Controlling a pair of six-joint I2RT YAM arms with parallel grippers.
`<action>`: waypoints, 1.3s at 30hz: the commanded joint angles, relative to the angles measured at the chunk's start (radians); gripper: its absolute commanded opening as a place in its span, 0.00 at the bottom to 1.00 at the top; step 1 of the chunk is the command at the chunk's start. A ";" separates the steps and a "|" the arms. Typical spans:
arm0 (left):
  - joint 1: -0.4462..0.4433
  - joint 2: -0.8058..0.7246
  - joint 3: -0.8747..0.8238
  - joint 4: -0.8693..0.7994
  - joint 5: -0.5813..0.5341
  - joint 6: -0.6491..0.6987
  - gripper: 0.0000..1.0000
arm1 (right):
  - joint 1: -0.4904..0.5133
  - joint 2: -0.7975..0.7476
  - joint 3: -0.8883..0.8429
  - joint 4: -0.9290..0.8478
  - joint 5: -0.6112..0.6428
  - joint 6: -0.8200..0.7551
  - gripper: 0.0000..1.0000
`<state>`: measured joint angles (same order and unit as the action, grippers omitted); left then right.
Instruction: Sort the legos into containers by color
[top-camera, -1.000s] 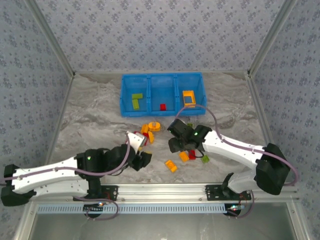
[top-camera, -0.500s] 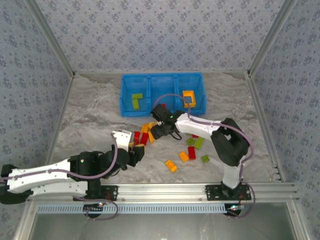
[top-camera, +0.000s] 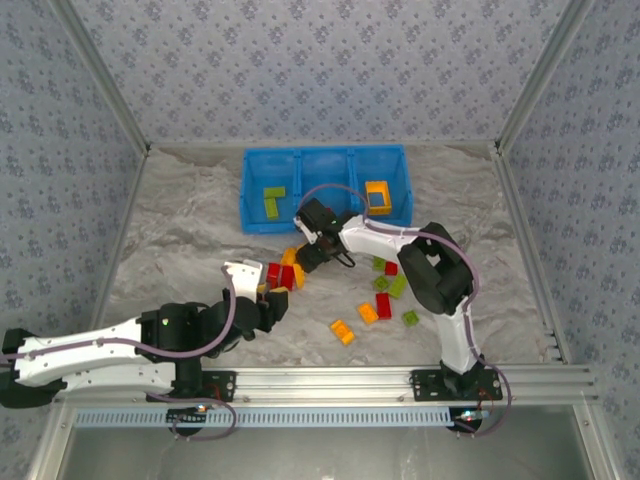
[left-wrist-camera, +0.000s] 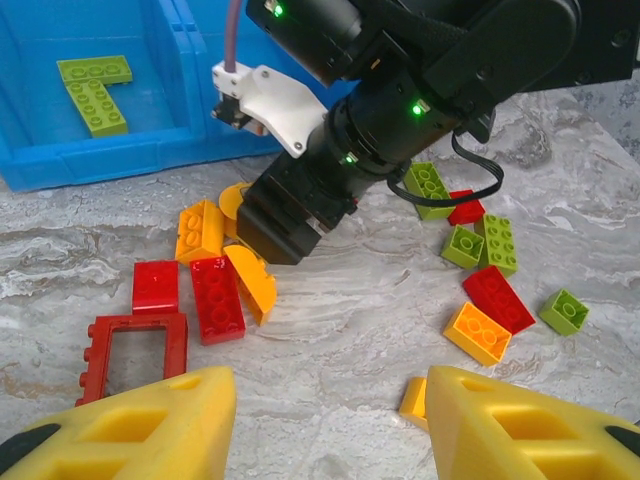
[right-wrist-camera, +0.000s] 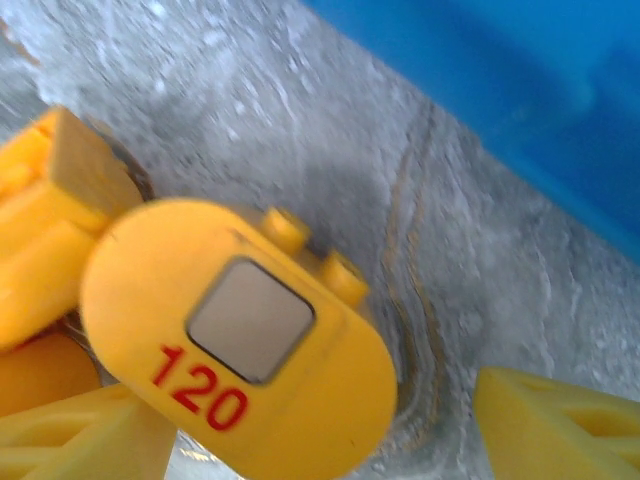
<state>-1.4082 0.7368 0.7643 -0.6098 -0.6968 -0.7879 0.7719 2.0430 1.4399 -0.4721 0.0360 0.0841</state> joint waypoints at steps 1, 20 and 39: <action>-0.007 0.000 0.040 -0.017 -0.019 -0.007 0.53 | -0.003 0.045 0.051 -0.002 -0.032 -0.035 0.80; -0.007 0.000 0.028 -0.001 0.000 -0.007 0.52 | 0.003 0.092 0.088 0.017 -0.052 -0.054 0.58; -0.007 0.106 0.087 0.120 0.047 0.095 0.52 | -0.040 -0.429 -0.300 -0.028 0.111 0.133 0.36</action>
<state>-1.4082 0.8139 0.7895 -0.5663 -0.6662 -0.7464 0.7620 1.7111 1.1709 -0.4393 0.0731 0.1394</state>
